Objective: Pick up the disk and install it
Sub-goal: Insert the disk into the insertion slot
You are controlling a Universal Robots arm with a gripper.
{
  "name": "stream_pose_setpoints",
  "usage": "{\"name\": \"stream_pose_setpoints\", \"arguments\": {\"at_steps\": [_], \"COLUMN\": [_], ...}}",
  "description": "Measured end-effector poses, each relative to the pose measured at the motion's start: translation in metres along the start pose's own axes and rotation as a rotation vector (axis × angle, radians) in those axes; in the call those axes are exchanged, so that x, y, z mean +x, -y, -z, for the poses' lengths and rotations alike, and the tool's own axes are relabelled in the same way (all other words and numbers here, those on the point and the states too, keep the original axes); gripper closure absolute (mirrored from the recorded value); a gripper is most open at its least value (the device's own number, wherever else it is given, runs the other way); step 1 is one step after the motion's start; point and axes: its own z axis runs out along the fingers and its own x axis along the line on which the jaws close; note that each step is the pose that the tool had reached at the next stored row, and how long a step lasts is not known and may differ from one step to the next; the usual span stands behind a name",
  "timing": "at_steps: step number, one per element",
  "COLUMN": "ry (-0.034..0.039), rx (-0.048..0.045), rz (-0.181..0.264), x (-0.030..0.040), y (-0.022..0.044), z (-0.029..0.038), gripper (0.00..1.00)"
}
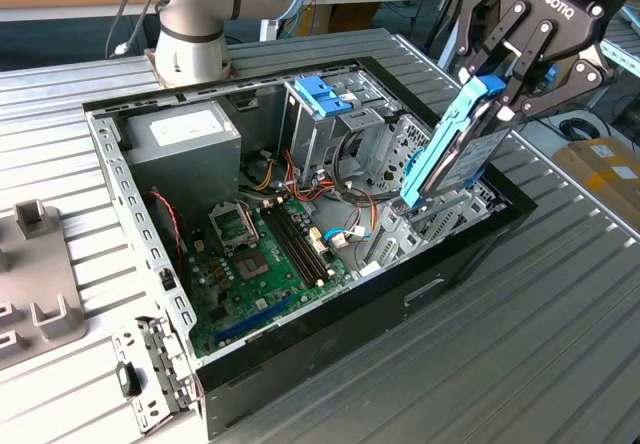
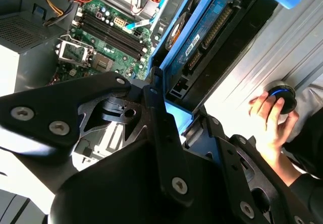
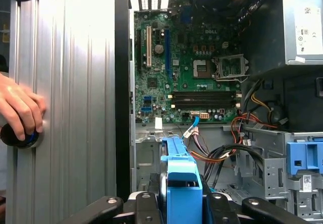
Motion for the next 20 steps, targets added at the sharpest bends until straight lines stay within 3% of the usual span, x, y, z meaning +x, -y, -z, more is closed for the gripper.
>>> {"name": "stream_pose_setpoints", "arguments": {"at_steps": [20], "ry": [0.0003], "rx": [0.0000], "rz": [0.000], "x": [0.0004], "y": [0.0005], "z": [-0.0088], "gripper": [0.63]}}
